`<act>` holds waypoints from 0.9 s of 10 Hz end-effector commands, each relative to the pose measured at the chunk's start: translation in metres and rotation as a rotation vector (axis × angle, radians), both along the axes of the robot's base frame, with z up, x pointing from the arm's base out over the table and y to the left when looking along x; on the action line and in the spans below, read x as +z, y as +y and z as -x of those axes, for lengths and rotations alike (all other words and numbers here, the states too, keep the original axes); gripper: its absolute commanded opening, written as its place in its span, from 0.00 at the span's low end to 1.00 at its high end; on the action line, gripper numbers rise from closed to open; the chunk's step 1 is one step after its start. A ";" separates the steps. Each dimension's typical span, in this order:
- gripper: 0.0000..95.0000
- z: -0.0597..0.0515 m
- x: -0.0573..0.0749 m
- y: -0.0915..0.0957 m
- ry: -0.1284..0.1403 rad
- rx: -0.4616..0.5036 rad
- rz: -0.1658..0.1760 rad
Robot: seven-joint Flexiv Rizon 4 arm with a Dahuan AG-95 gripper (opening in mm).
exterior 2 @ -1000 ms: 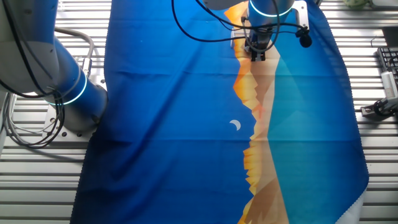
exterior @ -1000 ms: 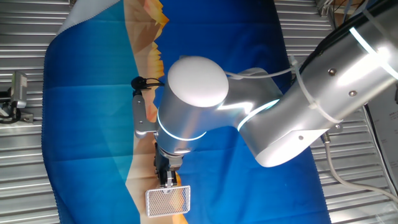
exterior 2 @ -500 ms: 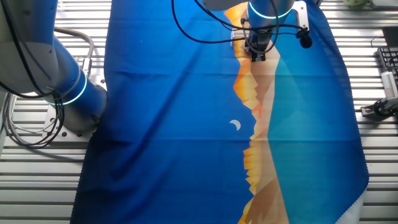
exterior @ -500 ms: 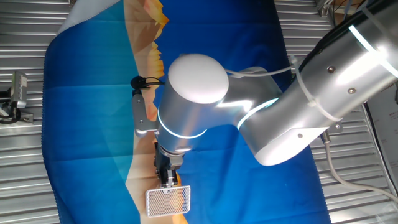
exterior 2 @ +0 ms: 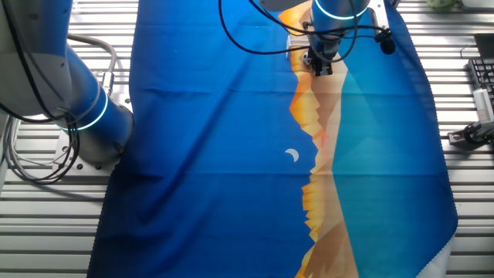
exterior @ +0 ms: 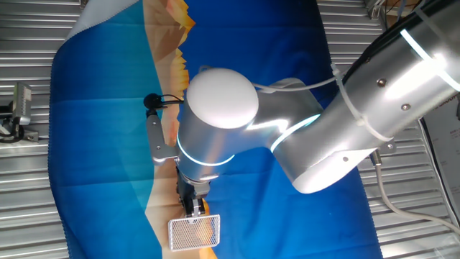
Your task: Push the soccer ball into the goal
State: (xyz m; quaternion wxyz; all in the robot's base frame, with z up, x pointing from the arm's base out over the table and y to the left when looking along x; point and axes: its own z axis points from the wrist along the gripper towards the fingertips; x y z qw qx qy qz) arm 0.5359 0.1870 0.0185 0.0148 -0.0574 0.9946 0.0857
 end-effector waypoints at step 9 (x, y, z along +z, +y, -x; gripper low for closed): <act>0.00 0.000 0.000 0.000 -0.011 -0.088 0.013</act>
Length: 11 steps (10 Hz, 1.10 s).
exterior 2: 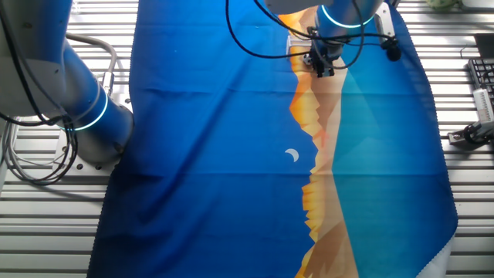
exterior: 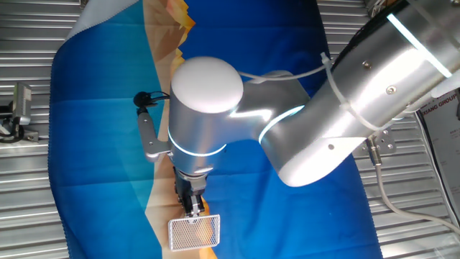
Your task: Push the soccer ball into the goal
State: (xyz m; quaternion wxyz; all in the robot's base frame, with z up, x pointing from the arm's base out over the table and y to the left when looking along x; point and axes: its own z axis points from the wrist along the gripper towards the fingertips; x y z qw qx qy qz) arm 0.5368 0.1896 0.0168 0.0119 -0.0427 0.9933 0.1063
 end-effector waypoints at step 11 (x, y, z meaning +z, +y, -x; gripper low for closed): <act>0.00 0.002 0.002 -0.002 -0.007 -0.075 0.059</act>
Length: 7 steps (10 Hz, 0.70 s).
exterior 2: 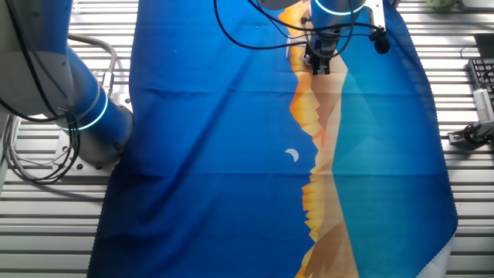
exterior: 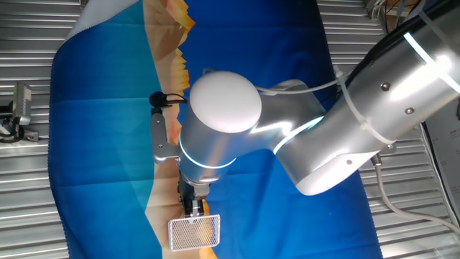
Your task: Push the soccer ball into the goal
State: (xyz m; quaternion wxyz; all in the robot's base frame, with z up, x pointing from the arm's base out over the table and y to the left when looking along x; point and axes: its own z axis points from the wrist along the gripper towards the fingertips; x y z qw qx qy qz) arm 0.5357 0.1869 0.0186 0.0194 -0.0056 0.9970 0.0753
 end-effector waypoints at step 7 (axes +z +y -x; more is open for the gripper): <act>0.00 0.006 -0.002 0.002 0.004 0.017 -0.010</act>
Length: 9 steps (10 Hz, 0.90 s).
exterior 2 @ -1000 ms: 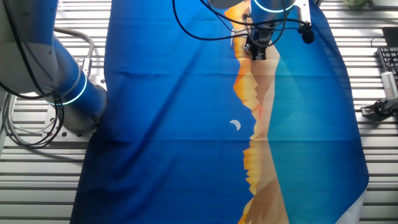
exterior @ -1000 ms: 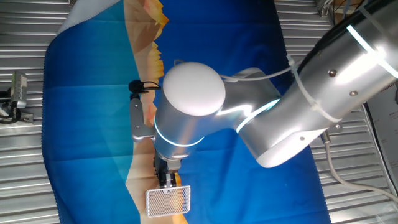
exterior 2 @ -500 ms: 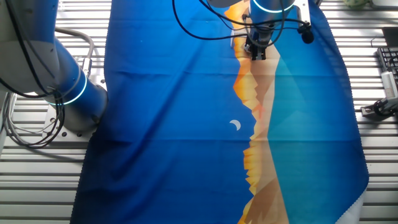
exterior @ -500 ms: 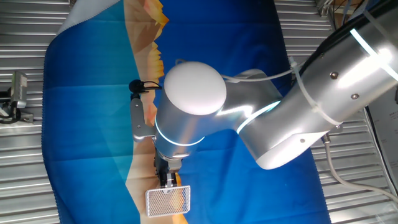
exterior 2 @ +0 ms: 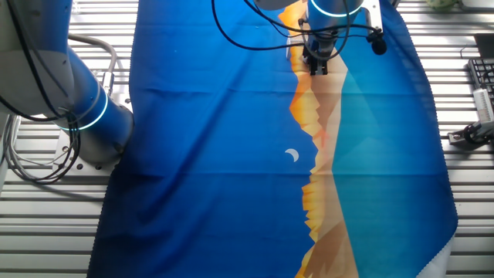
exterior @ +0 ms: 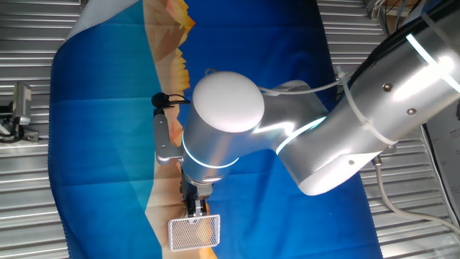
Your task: Push the soccer ball into the goal
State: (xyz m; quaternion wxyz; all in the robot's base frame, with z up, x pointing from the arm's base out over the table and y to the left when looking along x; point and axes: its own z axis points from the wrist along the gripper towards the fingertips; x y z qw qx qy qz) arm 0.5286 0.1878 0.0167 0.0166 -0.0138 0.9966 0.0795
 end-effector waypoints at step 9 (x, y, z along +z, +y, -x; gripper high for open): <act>0.00 -0.002 -0.002 0.007 -0.003 0.000 -0.011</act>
